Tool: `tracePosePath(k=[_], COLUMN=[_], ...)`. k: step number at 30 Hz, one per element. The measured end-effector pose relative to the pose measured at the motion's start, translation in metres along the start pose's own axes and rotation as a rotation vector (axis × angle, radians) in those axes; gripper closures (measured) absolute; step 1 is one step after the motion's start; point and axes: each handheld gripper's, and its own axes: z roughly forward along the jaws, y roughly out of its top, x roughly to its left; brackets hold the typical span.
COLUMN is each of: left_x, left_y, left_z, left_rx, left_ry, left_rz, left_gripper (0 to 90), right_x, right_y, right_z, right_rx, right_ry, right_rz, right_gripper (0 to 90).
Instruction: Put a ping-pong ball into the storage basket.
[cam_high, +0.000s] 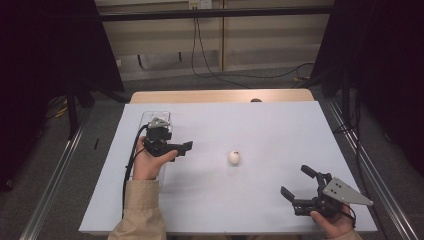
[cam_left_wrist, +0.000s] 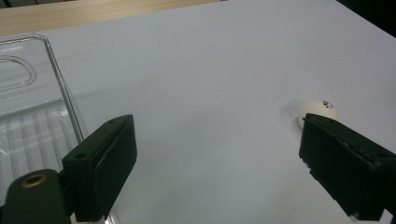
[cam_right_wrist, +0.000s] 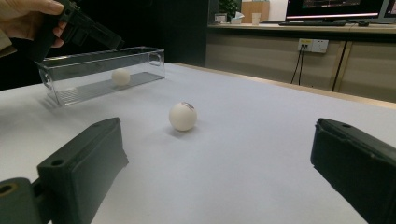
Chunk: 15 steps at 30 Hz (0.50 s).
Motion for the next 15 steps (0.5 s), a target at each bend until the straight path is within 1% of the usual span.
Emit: tracePosePath(k=[1, 4, 5, 6, 8, 14, 15], left_x=[-0.0004, -0.0021, -0.0031, -0.0029, -0.0045, -0.0082, -0.0091], left_y=[0.0002, 0.0005, 0.0006, 0.0008, 0.0008, 0.0009, 0.0009], left_z=[0.0003, 0.0019, 0.0024, 0.0031, 0.004, 0.0078, 0.0088], left_rx=[0.001, -0.004, 0.002, 0.003, 0.003, 0.012, 0.01], left_ry=[0.002, 0.0, -0.001, -0.003, -0.004, -0.015, -0.018], left_rz=[0.004, 0.001, 0.0, 0.009, -0.001, 0.016, 0.011], left_gripper=[11.0, 10.9, 10.8, 10.7, 10.7, 10.4, 10.5], right_x=[-0.0001, -0.0001, -0.0001, -0.0002, -0.0004, -0.0006, -0.0002], right_y=[0.0, 0.0, 0.0, -0.0001, -0.0002, 0.0001, 0.0002], right_z=[0.0, 0.0, 0.0, 0.0001, 0.0001, -0.0004, -0.0003], right_rx=[-0.001, -0.001, -0.001, -0.001, 0.0, 0.0, -0.002], right_ry=[0.0, -0.002, -0.002, -0.003, -0.004, -0.004, -0.002], right_rz=[-0.001, 0.005, 0.004, 0.004, 0.004, -0.001, 0.001], right_gripper=[2.3, 2.3, 2.3, 2.3, 2.2, 2.2, 2.3])
